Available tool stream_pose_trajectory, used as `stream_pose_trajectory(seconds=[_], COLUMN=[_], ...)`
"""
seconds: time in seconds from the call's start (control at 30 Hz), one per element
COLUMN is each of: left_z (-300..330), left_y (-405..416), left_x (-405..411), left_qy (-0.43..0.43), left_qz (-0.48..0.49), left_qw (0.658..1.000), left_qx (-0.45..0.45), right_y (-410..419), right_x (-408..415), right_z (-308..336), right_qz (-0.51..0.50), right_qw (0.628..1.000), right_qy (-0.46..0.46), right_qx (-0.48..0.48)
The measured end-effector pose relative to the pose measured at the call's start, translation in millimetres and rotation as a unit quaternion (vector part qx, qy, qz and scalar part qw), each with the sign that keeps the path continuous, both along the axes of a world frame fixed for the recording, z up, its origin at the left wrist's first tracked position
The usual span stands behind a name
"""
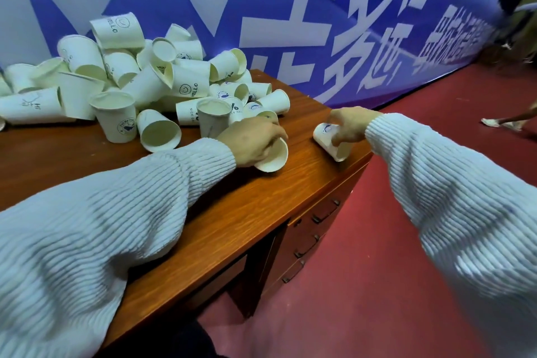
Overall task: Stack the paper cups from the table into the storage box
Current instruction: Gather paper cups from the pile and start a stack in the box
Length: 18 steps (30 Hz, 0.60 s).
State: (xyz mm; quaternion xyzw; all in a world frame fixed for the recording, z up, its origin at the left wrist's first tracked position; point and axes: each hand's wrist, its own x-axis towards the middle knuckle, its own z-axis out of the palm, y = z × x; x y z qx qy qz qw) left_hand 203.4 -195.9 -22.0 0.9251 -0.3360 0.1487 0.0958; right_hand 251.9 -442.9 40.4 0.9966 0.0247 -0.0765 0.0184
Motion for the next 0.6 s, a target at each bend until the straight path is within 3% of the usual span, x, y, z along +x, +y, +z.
stream_pose_trajectory(seconds=[0.07,0.3,0.6], left_z=[6,40,76], left_y=[9,49,158], left_x=[2,-14,-57], left_qy=[-0.010,-0.103,-0.192], left_qz=[0.015,0.127,0.293], left_qw=[0.997,0.967,0.891], left_qx=[-0.075,-0.198,-0.288], right_y=[7,54,173], right_x=[1,-5,-31], right_z=[4,38,62], right_qz=[0.012,0.038,0.170], right_qw=[0.998,0.952,0.894], right_qy=[-0.037,-0.103,-0.152], right_qx=[0.044,0.285,0.385])
